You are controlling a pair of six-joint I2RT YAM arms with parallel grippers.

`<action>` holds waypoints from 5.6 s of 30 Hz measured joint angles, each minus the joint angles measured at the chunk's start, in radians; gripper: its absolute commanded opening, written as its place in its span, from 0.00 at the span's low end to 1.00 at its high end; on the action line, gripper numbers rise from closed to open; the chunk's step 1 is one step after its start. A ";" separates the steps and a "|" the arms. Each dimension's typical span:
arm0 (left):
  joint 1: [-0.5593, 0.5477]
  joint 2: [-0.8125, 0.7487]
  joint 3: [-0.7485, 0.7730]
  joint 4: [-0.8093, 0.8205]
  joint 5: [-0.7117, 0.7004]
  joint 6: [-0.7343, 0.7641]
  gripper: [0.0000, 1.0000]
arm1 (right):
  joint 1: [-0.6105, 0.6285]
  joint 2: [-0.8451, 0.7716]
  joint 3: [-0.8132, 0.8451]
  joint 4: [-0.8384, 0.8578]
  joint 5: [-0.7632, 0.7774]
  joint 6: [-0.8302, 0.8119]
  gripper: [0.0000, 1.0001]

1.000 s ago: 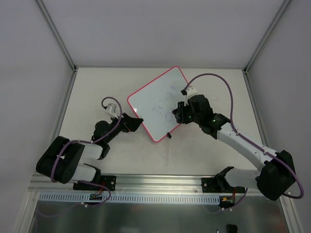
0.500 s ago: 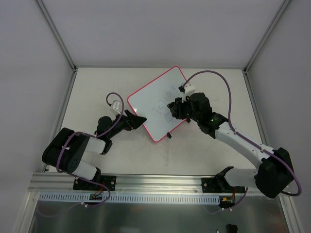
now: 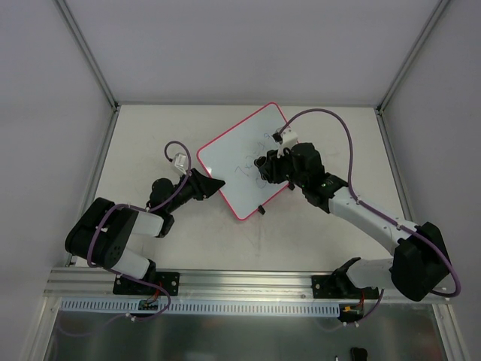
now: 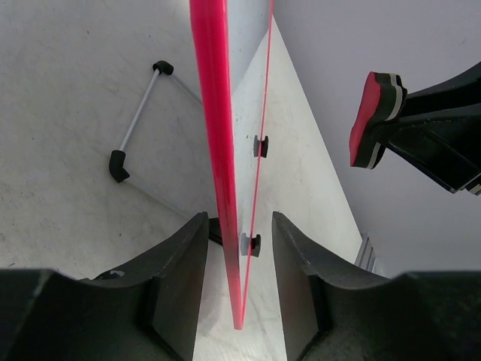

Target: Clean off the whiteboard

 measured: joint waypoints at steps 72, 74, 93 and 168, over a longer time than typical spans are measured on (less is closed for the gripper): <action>0.005 0.090 0.045 0.058 0.045 0.018 0.00 | 0.179 0.328 0.094 0.201 0.007 -0.186 0.00; 0.006 0.090 0.045 0.057 0.045 0.018 0.00 | 0.183 0.333 0.099 0.200 0.022 -0.193 0.00; 0.005 0.090 0.045 0.060 0.040 0.025 0.00 | -0.128 0.364 0.111 0.255 -0.109 -0.068 0.00; 0.006 0.092 0.041 0.070 0.048 0.029 0.00 | -0.231 0.311 -0.060 0.282 0.003 0.231 0.00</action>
